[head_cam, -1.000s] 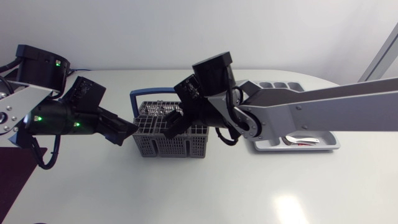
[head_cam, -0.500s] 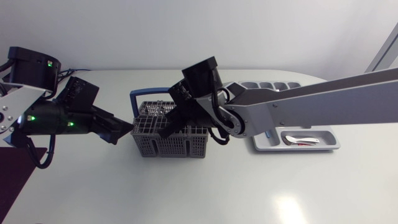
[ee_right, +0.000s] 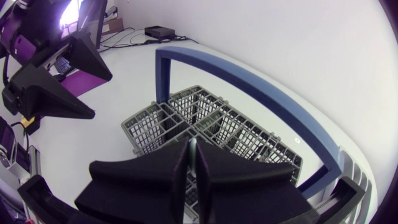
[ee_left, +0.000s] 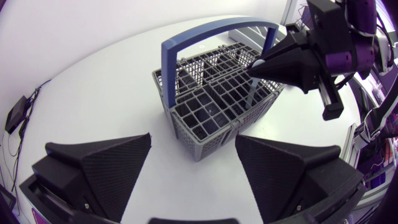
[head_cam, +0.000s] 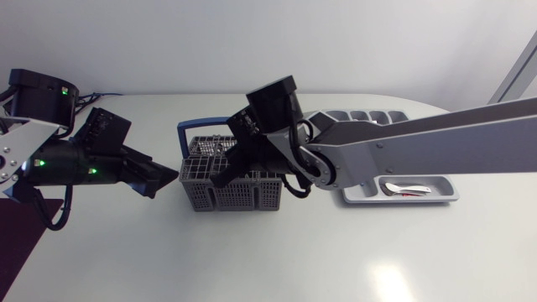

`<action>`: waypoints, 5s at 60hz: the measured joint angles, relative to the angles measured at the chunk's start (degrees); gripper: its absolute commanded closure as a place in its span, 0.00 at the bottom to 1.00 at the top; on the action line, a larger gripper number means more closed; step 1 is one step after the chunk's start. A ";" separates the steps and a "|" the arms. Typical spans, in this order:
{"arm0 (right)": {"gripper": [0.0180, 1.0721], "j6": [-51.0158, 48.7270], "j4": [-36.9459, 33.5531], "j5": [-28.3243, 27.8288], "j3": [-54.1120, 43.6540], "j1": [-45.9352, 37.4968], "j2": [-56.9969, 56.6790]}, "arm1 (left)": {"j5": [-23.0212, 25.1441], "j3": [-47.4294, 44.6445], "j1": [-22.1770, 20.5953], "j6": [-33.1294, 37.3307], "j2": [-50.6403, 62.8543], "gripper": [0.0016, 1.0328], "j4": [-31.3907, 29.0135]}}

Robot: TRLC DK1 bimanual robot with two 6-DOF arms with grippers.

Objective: Unload the cutlery basket into the drawer organizer.

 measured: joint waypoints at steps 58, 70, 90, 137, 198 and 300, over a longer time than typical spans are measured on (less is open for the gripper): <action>0.95 13.44 8.46 -14.64 -7.23 -9.18 -10.43 | 0.85 -0.98 0.31 0.00 -0.26 0.08 0.24; 0.95 14.80 8.33 -15.74 -7.26 -10.21 -13.11 | 0.85 -0.98 0.31 0.00 -0.26 0.08 0.63; 0.95 12.70 3.23 -15.87 -8.26 -11.91 -20.79 | 0.85 -0.98 0.31 0.00 -0.26 0.08 0.63; 0.95 -20.98 -12.96 -5.22 -20.72 -40.72 -31.80 | 0.85 -1.03 0.52 1.81 -0.68 0.06 -0.04; 0.50 -41.27 13.55 3.10 -31.45 -50.77 -9.40 | 0.83 -3.32 -1.42 2.58 -2.40 0.06 -0.90; 0.94 -15.58 1.75 4.87 -21.20 -9.29 -9.79 | 1.03 -7.15 -6.62 2.91 19.17 0.73 15.93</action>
